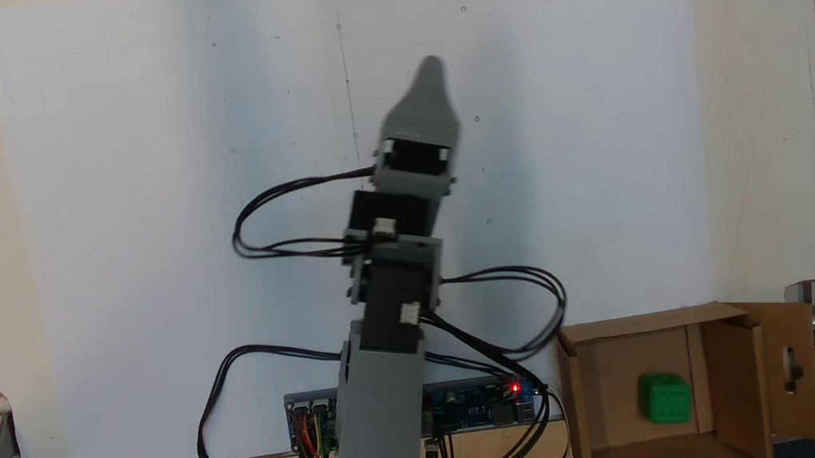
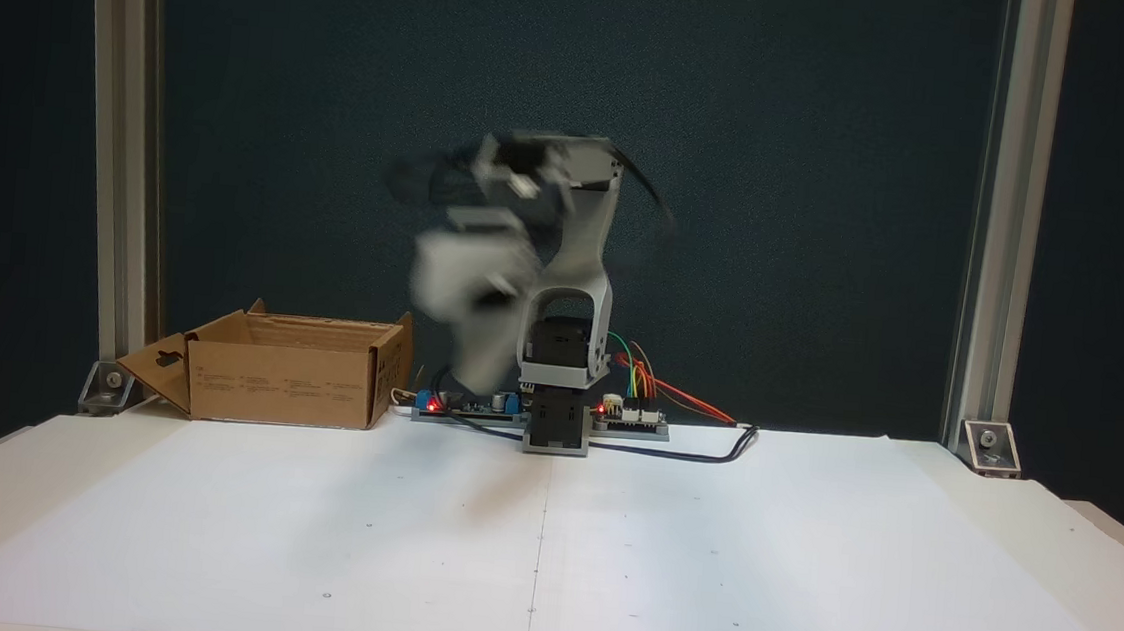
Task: Grasp a green dice and put it in the bin.
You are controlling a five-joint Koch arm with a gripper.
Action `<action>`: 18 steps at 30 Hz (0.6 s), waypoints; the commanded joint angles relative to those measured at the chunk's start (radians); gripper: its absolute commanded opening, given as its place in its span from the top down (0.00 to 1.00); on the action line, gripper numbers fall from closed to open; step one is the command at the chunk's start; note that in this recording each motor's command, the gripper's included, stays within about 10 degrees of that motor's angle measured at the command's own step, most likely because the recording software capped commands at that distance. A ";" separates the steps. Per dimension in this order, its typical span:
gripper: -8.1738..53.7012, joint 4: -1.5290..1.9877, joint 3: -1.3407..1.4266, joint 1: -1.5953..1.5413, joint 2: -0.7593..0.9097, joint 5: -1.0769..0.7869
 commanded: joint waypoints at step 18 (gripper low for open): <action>0.15 -0.919 0.506 -0.092 0.236 0.031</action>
